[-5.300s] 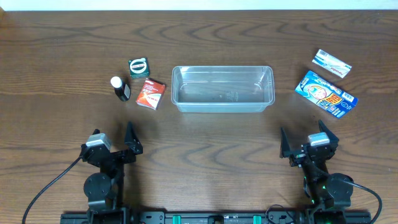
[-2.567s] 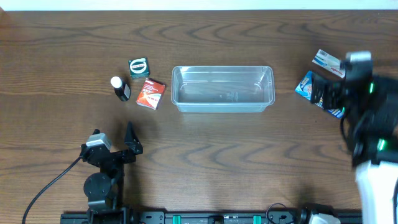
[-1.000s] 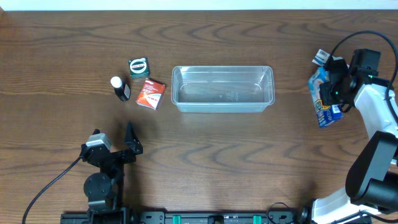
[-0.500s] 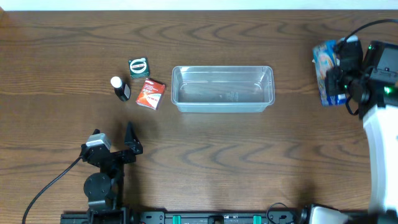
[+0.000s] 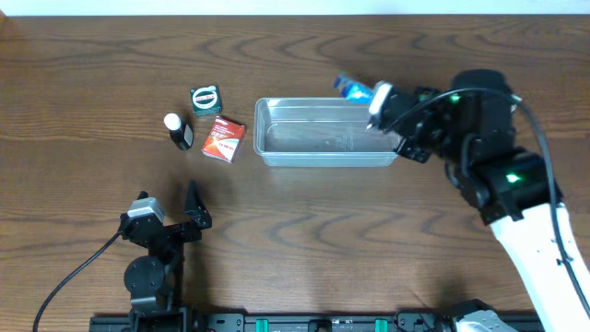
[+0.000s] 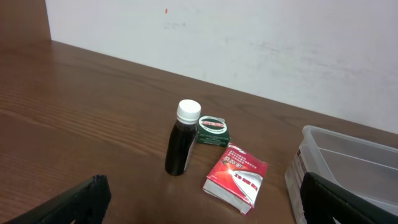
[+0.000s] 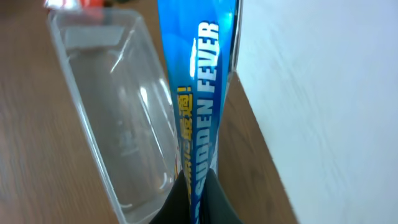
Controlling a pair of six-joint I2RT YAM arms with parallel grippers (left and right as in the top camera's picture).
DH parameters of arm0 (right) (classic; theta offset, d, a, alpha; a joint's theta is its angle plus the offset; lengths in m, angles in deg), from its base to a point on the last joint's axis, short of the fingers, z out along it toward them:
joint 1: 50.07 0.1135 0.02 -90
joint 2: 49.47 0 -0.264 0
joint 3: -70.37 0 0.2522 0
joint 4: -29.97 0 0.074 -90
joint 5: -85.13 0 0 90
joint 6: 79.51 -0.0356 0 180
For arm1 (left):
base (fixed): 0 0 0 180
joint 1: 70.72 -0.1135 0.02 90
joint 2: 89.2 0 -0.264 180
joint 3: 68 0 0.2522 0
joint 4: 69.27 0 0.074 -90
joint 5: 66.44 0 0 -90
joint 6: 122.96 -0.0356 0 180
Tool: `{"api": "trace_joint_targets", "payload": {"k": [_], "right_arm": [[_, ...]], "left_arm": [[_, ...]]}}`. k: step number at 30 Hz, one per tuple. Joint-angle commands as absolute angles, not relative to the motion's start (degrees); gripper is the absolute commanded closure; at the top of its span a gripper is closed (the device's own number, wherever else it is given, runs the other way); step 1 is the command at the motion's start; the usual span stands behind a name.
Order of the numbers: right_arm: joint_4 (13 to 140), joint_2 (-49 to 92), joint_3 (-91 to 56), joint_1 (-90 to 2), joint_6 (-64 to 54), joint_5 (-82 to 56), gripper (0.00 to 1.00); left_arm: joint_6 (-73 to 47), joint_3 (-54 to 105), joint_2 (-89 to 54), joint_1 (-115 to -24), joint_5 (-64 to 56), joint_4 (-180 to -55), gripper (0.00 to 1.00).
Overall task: Pack container
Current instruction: 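Carry the blue box left and lower it into the container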
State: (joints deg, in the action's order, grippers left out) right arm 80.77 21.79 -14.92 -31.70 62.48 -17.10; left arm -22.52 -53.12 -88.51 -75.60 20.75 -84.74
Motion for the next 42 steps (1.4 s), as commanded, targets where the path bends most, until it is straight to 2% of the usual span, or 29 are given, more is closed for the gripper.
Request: {"api": "trace_joint_targets", "payload": {"k": [1,9,42], "right_arm": [[80.6,24.9,-15.7,-30.3,73.0,-15.2,0.99],[80.0,34.4,-15.7,-29.0,82.7,-15.4,0.99],[72.8,53.8,-15.7,-28.4,83.9,-15.8,0.99]], "left_arm": [[-23.3,-54.0,-88.6,-76.0,21.4,-86.9,0.02],[-23.3,-54.0,-88.6,-76.0,21.4,-86.9,0.02],[-23.3,-54.0,-88.6,-76.0,21.4,-86.9,0.02]]}}
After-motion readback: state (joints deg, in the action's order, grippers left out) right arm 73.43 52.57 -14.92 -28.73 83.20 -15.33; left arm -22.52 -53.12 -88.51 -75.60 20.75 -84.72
